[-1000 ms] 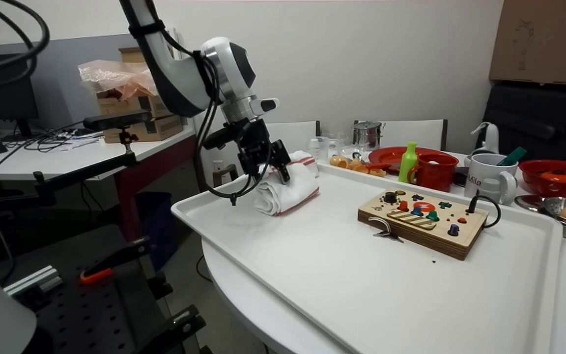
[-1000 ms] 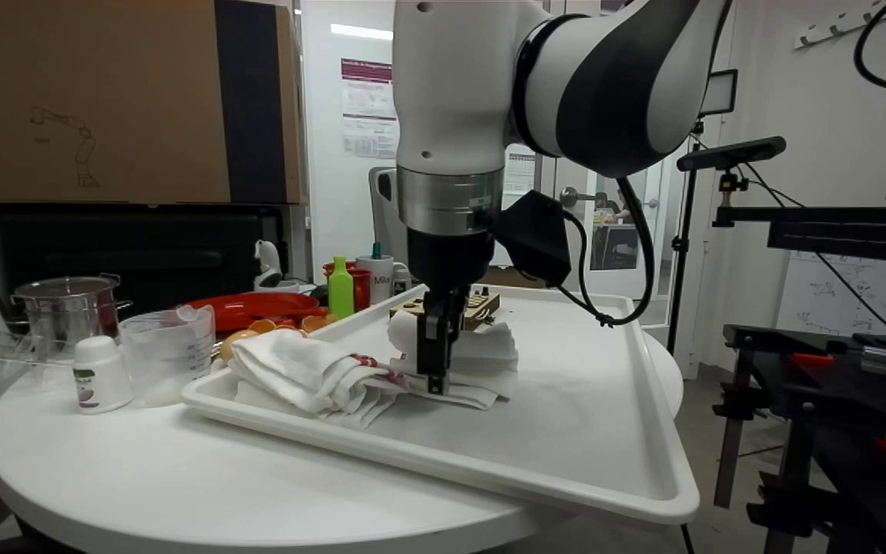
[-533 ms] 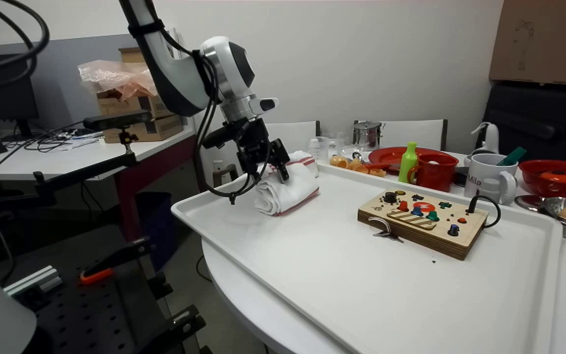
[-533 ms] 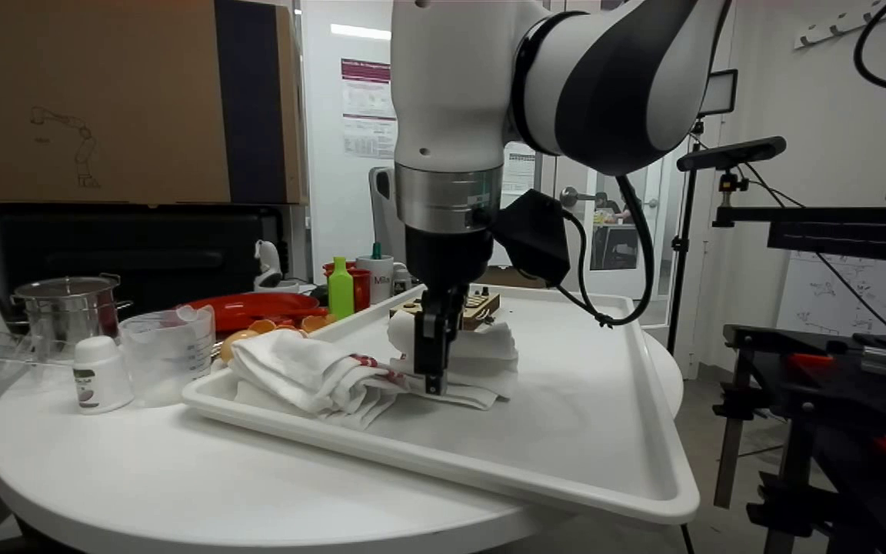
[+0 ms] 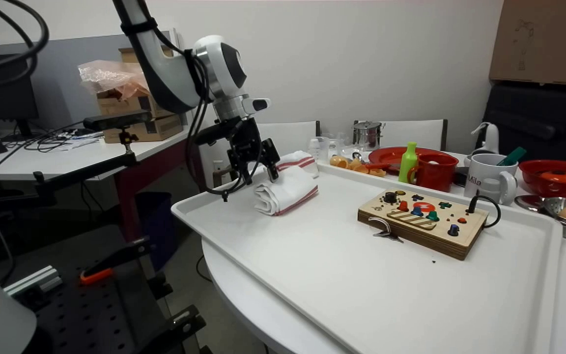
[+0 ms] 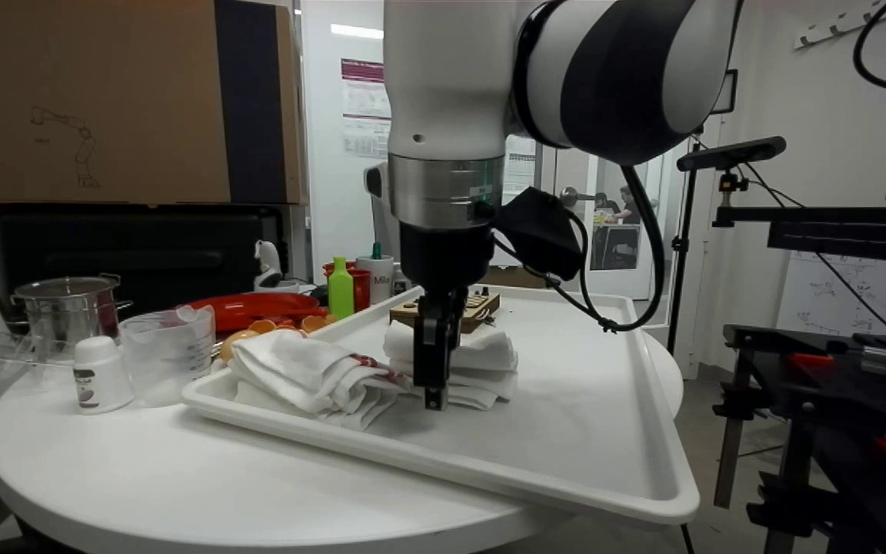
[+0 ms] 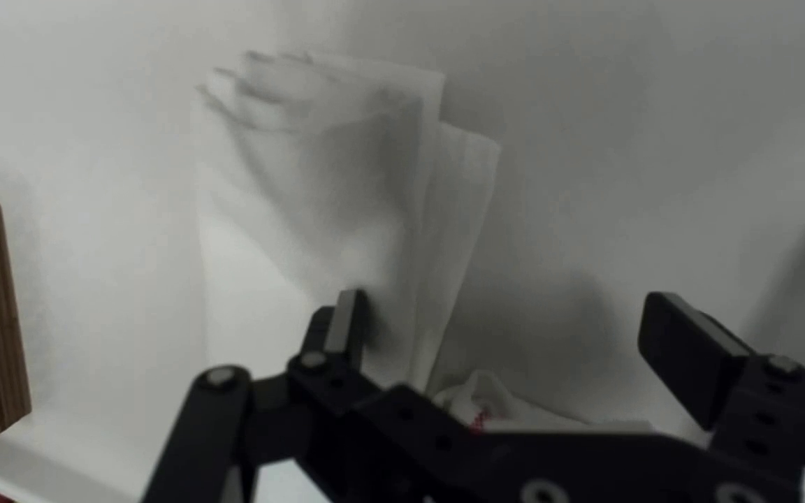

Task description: Fold the towel twice

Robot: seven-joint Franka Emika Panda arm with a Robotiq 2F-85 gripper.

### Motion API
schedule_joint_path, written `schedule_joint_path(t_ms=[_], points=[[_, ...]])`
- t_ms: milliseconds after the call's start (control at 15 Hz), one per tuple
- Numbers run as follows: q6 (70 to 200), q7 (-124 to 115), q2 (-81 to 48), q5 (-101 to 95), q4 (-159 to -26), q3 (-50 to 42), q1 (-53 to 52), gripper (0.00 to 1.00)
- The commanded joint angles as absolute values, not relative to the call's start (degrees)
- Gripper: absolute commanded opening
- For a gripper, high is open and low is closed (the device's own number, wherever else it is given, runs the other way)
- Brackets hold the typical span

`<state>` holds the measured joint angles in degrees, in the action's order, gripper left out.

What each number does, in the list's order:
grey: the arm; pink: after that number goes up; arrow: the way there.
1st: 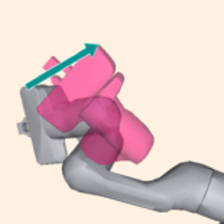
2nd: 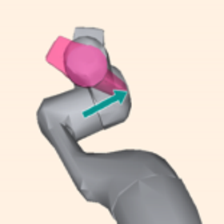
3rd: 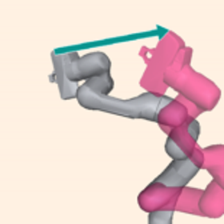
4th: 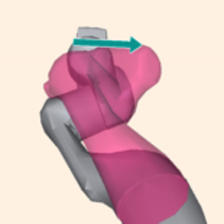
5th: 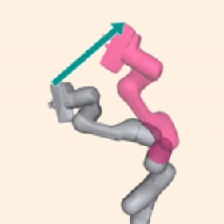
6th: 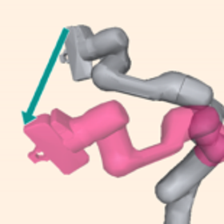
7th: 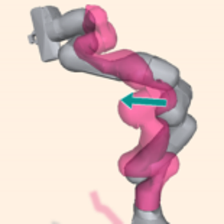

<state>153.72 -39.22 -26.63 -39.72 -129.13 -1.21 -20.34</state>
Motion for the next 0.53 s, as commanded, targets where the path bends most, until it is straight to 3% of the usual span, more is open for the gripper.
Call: schedule_joint_path(t_ms=[0,467], points=[[152.5,-34.9,-25.2,-36.1,-130.3,-0.2,-19.9,1.00],[152.2,-21.9,-24.6,-26.3,-131.1,2.7,-18.7,1.00]])
